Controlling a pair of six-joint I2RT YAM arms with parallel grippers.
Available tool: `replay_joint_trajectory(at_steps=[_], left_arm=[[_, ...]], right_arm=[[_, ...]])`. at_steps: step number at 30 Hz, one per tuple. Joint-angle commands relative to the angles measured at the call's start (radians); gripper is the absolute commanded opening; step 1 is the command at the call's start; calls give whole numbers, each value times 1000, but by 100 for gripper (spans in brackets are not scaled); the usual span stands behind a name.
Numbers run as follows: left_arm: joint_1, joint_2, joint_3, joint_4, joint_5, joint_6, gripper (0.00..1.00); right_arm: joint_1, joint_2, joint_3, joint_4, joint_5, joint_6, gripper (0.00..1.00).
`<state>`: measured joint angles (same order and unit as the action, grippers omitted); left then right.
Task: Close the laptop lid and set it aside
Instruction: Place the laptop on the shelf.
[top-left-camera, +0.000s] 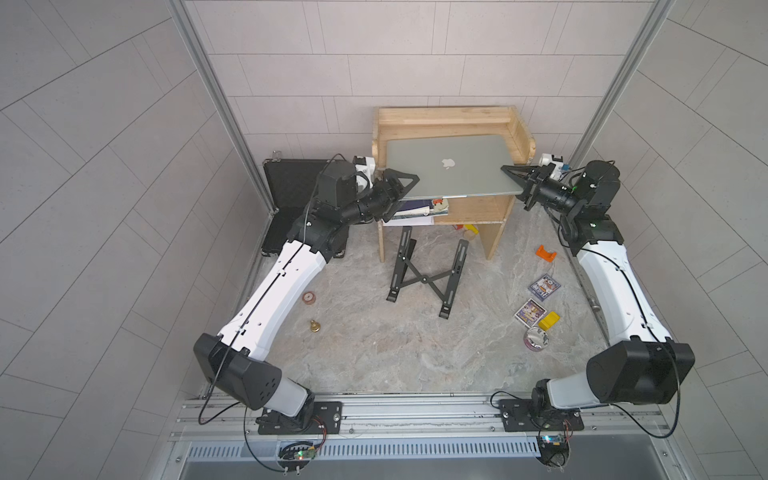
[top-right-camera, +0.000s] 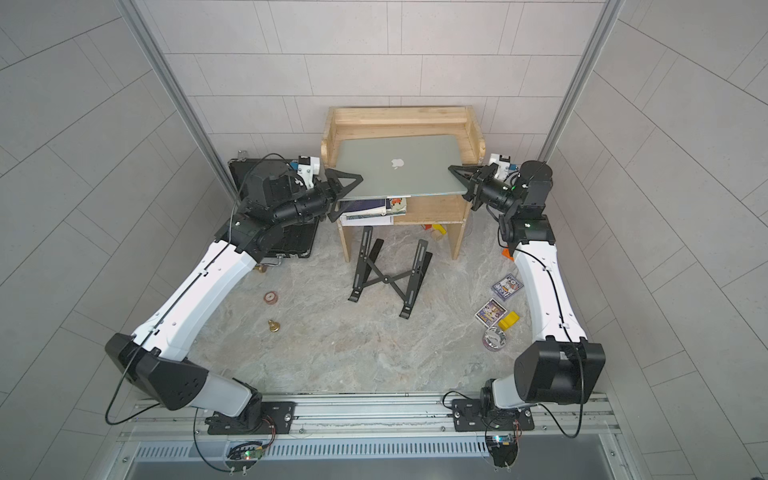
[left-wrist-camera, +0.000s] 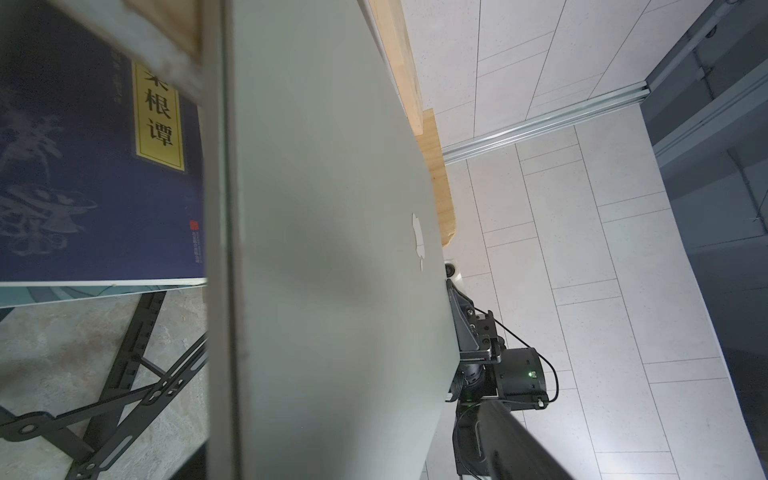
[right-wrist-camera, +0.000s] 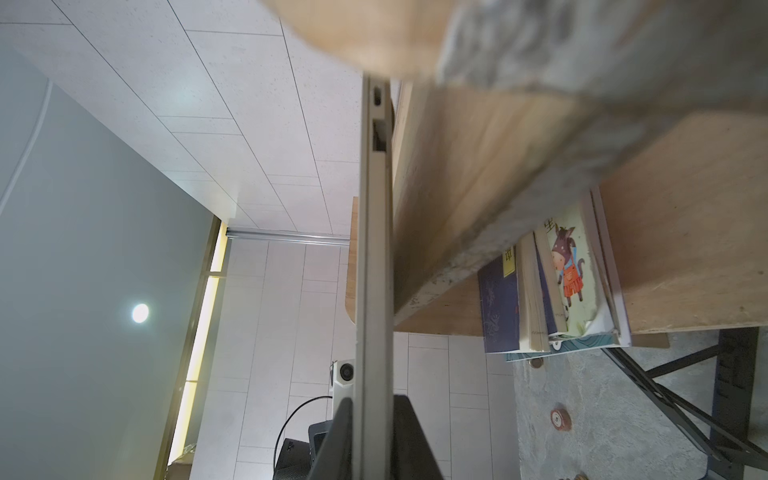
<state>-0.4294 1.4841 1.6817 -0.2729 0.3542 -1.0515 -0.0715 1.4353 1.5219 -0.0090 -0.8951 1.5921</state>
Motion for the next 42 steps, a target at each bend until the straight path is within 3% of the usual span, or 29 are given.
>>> replay_joint_trajectory(at_steps=[1, 6, 8, 14, 19, 21, 35, 42], left_arm=[[8, -78, -16, -49, -41, 64, 82], [2, -179, -80, -99, -124, 133, 81], [-30, -205, -79, -147, -157, 213, 77], [-262, -149, 68, -378, -351, 489, 62], [-400, -33, 170, -462, -434, 567, 41], [-424, 22, 217, -485, -440, 578, 37], [-439, 355, 624, -584, -518, 607, 36], [-422, 390, 662, -565, -520, 606, 36]], right_arm=[[3, -13, 61, 59, 19, -5, 0], [2, -8, 72, 35, 47, -3, 0], [1, -3, 74, 29, 57, -3, 0], [1, 16, 90, 19, 81, -2, 0], [1, 34, 115, 5, 87, -9, 0], [2, 39, 123, -3, 85, -14, 0], [3, 30, 120, -50, 85, -68, 0], [3, 37, 125, -48, 84, -69, 0]])
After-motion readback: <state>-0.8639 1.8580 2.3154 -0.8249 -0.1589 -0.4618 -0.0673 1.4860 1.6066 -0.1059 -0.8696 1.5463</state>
